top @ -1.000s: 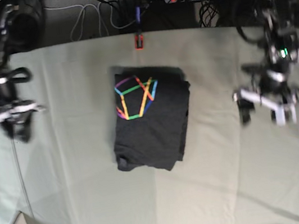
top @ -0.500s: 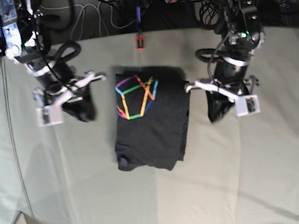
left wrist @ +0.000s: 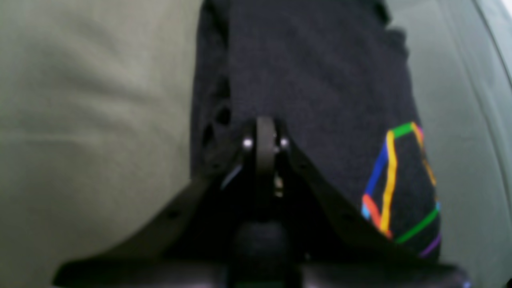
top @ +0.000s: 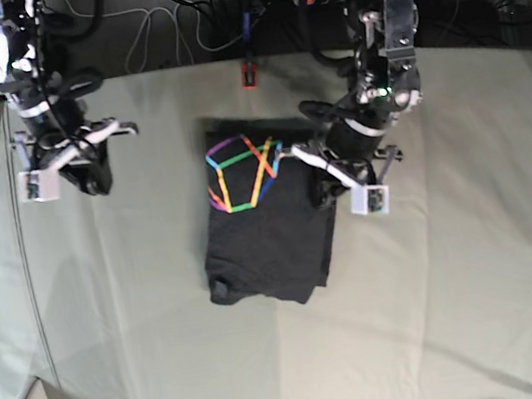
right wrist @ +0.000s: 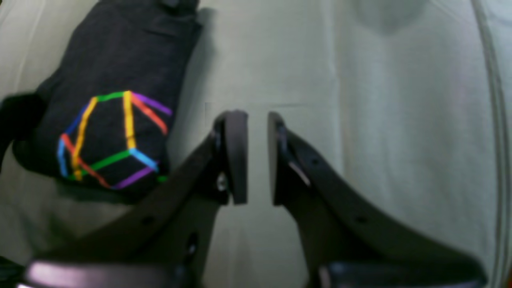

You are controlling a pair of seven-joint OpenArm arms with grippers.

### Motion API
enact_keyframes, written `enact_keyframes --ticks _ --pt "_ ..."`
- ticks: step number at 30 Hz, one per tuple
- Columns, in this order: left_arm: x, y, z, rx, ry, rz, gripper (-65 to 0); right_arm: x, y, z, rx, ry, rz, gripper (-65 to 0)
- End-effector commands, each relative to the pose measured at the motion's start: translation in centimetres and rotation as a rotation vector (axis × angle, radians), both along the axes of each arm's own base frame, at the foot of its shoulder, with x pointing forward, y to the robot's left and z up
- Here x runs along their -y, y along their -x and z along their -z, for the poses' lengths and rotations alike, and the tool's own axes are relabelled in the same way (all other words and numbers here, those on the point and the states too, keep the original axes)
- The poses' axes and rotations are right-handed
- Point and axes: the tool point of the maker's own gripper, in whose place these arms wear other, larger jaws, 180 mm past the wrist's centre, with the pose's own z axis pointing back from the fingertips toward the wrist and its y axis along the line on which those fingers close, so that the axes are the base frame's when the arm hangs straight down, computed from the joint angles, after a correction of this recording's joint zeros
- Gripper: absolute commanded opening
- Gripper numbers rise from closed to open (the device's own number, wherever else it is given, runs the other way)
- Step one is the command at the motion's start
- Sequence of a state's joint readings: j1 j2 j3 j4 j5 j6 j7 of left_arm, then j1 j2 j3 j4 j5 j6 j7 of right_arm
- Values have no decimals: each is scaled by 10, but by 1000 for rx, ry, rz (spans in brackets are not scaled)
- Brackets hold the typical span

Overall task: Layout the t-shirt on the table in an organized manner, then fold the t-shirt properly
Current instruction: 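Tuck and straighten the folded shirt's edges with both grippers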

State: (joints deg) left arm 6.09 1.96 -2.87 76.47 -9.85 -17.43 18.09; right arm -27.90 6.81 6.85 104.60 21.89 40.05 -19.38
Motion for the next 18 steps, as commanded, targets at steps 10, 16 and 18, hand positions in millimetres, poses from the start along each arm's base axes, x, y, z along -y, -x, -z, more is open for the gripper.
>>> enact_keyframes --ticks 10,16,18 --pt "3 24 11 -29 14 2 -650 14 -2 -7 28 5 37 -573" --pt "-39 24 17 -45 3 -116 -650 11 -1 -8 29 0 32 -573" --pt "-46 24 17 -45 0 -133 -650 11 -1 -8 29 0 32 -573"
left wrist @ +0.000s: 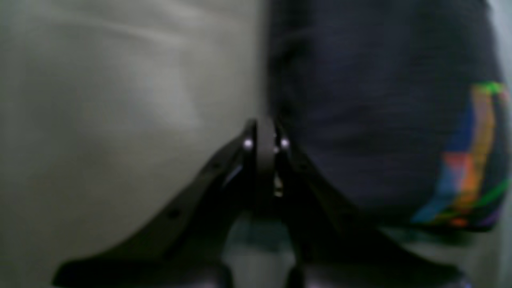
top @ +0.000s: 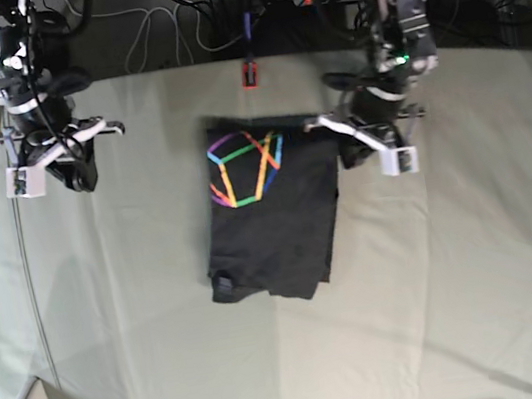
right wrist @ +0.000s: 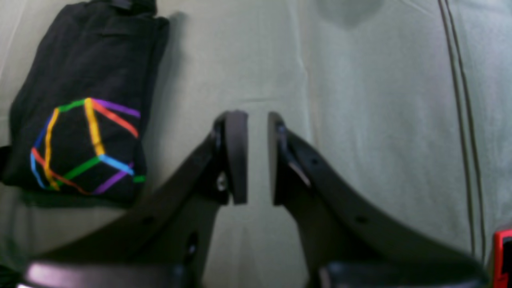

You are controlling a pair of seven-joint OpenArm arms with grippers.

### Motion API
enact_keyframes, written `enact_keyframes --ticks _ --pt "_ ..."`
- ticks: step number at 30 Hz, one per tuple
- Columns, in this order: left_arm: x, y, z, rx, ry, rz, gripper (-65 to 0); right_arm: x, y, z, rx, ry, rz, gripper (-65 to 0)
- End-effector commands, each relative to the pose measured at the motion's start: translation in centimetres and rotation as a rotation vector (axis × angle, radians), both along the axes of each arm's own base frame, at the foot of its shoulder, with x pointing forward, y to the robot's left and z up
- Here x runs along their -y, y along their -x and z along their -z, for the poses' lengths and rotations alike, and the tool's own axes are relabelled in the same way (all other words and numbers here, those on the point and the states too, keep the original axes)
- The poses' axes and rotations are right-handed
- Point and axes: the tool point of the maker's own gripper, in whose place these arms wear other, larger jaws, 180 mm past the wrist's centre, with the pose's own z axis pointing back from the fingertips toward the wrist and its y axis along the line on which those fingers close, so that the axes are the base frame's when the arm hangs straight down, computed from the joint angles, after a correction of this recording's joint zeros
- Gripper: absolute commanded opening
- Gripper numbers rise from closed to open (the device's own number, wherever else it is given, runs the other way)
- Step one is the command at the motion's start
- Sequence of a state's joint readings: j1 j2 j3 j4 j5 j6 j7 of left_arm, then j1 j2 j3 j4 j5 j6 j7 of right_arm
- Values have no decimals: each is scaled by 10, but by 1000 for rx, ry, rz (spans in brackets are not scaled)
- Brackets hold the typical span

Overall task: Layout the t-shirt on the table in an organized manner, then fold the t-shirt properly
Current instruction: 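Tuck and straighten the folded shirt's edges with both grippers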

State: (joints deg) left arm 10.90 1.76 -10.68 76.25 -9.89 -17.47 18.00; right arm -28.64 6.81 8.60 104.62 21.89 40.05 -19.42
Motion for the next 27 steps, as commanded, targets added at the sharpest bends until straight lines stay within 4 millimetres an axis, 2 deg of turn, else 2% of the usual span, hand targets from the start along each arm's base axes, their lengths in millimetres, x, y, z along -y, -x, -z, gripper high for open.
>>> enact_keyframes --ticks 1,8,10,15,17,21,24,27 --pt "2 -8 -11 45 19 -7 -650 0 -3 -10 37 -16 7 -573" --pt "-1 -11 -17 64 6 5 -650 0 -3 -10 37 -17 6 -573" --pt "-1 -18 -33 105 2 6 -650 0 -2 -10 35 -17 6 -573" --pt "-4 -15 -64 185 -9 -3 -650 0 4 -8 22 -17 8 -573" --pt "-9 -15 -59 173 -13 -16 -650 0 5 -7 18 -18 7 -573" --pt "-21 -26 -34 113 -5 -56 -650 -1 6 -7 15 -18 6 -573" --pt "-17 -32 -20 77 10 -54 -650 2 12 -4 0 -16 12 -573" --pt "-11 -29 -10 47 22 -46 -650 3 15 -2 -7 -13 12 -573"
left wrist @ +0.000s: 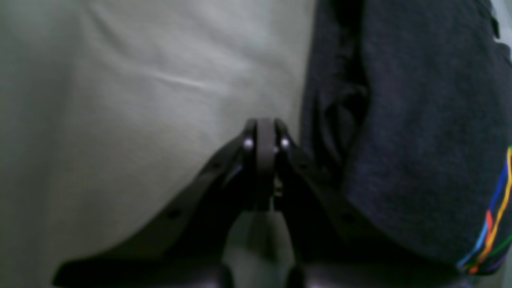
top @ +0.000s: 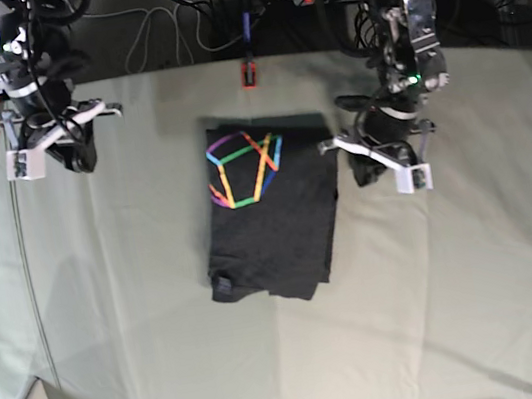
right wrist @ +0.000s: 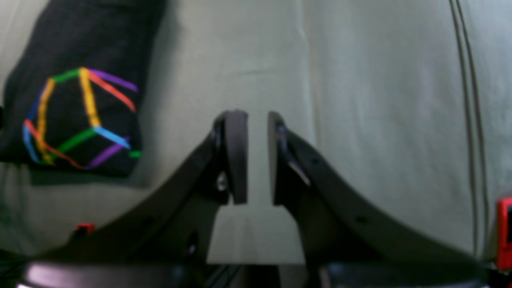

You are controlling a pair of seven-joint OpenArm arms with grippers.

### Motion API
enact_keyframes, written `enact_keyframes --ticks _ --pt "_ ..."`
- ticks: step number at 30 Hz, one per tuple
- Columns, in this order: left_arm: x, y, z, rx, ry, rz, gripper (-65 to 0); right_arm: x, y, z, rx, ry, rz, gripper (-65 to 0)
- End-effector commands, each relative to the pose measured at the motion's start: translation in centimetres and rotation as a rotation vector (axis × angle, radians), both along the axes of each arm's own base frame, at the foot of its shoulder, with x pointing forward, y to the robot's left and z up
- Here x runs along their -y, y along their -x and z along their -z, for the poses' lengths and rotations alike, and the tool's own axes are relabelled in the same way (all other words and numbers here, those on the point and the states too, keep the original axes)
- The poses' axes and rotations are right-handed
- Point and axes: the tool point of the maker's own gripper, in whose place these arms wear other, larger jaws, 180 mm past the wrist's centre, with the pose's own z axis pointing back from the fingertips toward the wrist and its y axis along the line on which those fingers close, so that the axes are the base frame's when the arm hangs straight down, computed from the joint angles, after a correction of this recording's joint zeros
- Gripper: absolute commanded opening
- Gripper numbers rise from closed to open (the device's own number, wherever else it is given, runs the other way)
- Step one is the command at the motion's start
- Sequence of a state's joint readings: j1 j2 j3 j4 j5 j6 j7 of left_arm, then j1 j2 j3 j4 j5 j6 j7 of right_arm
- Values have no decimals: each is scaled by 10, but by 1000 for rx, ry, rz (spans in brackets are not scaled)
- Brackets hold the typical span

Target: Layout the t-shirt on the table in an organized manner, then fold the t-shirt properly

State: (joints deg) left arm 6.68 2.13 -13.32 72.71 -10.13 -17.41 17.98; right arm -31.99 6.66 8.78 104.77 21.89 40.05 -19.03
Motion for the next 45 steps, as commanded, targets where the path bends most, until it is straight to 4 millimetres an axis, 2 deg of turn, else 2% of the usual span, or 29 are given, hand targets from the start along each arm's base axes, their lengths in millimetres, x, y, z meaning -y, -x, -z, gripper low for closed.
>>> enact_keyframes --ticks 1,4,7,15,21,27,35,40,45 --pt "5 -6 -7 29 15 9 -650 3 -5 -11 43 -8 8 -573" --pt "21 3 -2 12 35 29 -650 9 -6 -11 40 5 21 -573" --pt "22 17 7 -16 38 30 -650 15 -4 -9 35 12 37 -573" --pt "37 38 17 -55 42 79 -650 13 -4 -10 36 8 34 -573" --pt "53 40 16 -55 49 126 -650 12 -3 -9 34 6 31 -573" --pt "57 49 21 -73 50 133 -650 14 -3 -9 34 8 36 -573" --pt "55 62 26 -97 46 138 -650 12 -2 -9 31 7 33 -573" --pt "54 79 33 -126 48 138 -650 13 -2 -9 31 8 34 -573" --pt "24 87 22 -101 -20 148 -650 15 -2 -7 24 11 37 -573"
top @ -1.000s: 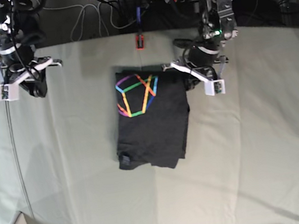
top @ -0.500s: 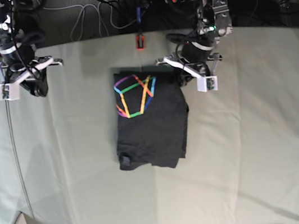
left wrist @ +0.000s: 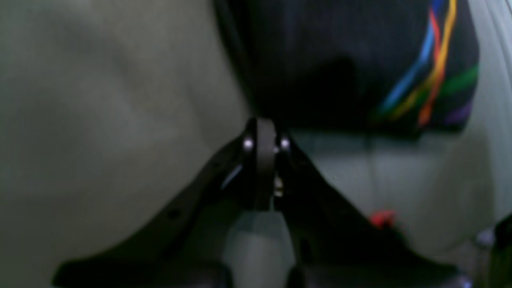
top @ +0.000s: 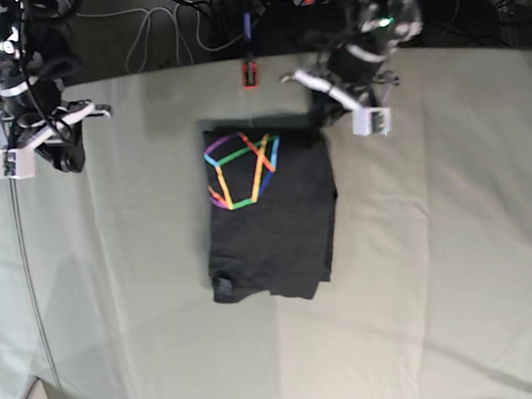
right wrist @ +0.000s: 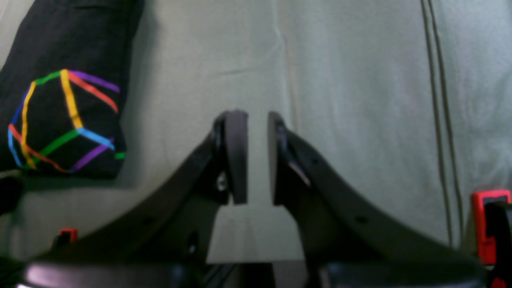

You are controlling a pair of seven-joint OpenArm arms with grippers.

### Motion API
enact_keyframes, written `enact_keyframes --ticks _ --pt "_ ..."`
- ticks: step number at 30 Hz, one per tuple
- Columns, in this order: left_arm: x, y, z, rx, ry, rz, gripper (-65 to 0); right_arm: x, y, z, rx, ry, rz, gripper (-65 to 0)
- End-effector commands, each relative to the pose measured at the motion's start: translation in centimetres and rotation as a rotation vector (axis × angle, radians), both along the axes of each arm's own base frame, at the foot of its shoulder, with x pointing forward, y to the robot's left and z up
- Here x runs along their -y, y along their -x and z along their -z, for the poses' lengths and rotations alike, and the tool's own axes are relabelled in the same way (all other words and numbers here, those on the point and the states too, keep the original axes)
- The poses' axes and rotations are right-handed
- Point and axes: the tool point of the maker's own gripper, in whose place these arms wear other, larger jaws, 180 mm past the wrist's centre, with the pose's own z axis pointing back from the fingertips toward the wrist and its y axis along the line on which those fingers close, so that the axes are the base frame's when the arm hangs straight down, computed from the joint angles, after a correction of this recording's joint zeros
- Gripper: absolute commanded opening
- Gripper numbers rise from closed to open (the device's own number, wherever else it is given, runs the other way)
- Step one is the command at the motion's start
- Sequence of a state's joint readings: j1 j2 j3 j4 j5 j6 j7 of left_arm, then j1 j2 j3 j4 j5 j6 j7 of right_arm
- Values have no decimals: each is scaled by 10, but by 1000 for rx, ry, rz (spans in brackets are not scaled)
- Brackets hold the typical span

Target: Layout the t-shirt on the table in an organized manner, then fold the t-shirt properly

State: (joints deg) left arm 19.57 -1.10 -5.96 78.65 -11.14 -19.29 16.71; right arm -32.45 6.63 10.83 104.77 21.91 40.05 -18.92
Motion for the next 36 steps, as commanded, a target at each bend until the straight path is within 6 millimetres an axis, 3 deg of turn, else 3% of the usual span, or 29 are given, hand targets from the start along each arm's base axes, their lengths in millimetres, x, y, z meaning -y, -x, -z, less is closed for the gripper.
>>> enact_keyframes --ticks 1,5,9,12,16,20,23,32,36 --pt "-9 5 -3 -2 -31 -3 -650 2 -2 -7 25 -7 7 -573" --pt "-32 17 -21 36 -102 32 -650 3 1 -6 18 -7 8 -573" --pt "-50 34 -38 54 -162 71 -650 17 11 0 -13 16 41 -574" --pt "-66 50 -44 42 -194 55 -650 22 27 19 -81 12 61 -577" --pt "-82 68 -45 14 -222 26 -650 28 45 46 -171 3 82 -627" --pt "-95 99 -33 -65 -237 12 -650 30 65 61 -237 2 91 -650" --pt "-98 133 -16 -153 -237 14 -650 30 81 64 -274 4 90 -650" --pt "-114 208 38 -396 -242 -3 -650 28 131 74 -393 4 85 -650" --pt "-122 196 72 -446 -232 -44 -650 20 149 102 -483 -33 93 -650"
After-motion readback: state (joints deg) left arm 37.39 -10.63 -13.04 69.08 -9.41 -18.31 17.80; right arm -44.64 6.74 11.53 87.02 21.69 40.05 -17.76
